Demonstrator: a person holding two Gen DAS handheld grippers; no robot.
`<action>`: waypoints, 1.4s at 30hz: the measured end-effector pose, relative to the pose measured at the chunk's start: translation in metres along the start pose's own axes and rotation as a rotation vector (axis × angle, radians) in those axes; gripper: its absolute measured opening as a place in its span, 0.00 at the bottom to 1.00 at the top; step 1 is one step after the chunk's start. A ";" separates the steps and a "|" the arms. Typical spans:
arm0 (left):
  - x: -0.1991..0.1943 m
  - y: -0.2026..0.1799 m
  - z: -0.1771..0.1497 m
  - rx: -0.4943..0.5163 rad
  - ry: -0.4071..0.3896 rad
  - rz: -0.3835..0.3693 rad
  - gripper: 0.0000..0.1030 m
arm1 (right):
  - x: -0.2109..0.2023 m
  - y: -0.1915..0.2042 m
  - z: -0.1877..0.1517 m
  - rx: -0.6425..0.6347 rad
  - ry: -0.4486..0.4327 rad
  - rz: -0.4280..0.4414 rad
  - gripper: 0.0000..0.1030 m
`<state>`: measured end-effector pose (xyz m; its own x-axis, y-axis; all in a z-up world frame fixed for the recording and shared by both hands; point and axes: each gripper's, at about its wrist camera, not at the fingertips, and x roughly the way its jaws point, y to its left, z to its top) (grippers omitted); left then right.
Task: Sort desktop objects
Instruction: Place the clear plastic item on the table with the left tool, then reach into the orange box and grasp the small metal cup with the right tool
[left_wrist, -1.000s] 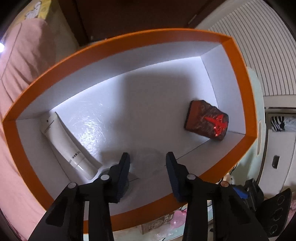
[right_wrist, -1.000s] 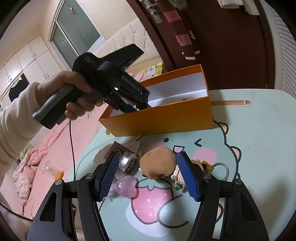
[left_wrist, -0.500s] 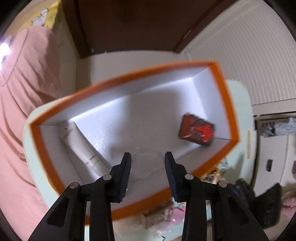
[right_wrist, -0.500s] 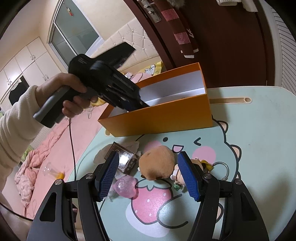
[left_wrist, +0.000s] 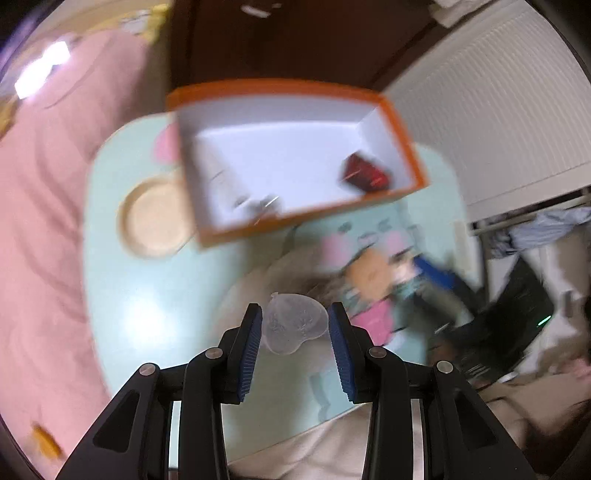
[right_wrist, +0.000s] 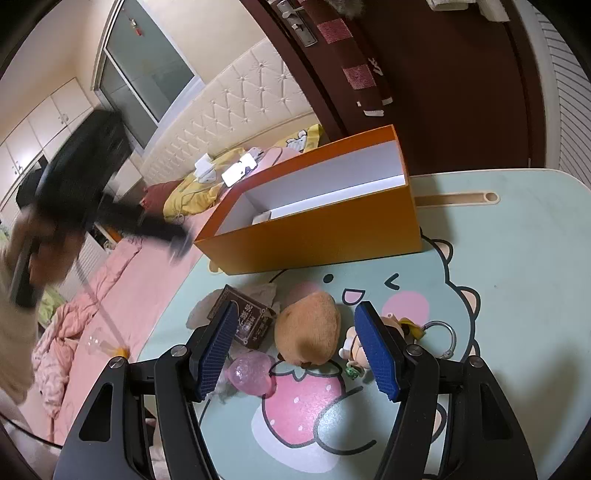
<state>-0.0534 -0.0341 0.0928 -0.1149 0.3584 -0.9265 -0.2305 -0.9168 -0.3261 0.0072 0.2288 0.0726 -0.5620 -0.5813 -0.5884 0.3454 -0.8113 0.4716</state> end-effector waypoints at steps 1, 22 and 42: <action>0.005 0.009 -0.002 -0.002 -0.002 0.007 0.34 | 0.000 0.001 0.000 -0.001 0.001 -0.003 0.65; 0.029 0.033 -0.057 0.004 -0.262 -0.047 0.52 | 0.000 0.038 0.041 -0.136 -0.015 -0.051 0.65; 0.015 0.078 -0.093 -0.167 -0.829 0.103 0.87 | 0.182 0.056 0.149 -0.080 0.788 -0.198 0.65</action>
<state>0.0164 -0.1164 0.0357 -0.8132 0.2246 -0.5369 -0.0416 -0.9426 -0.3313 -0.1877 0.0868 0.0897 0.0654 -0.2756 -0.9590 0.3645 -0.8881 0.2801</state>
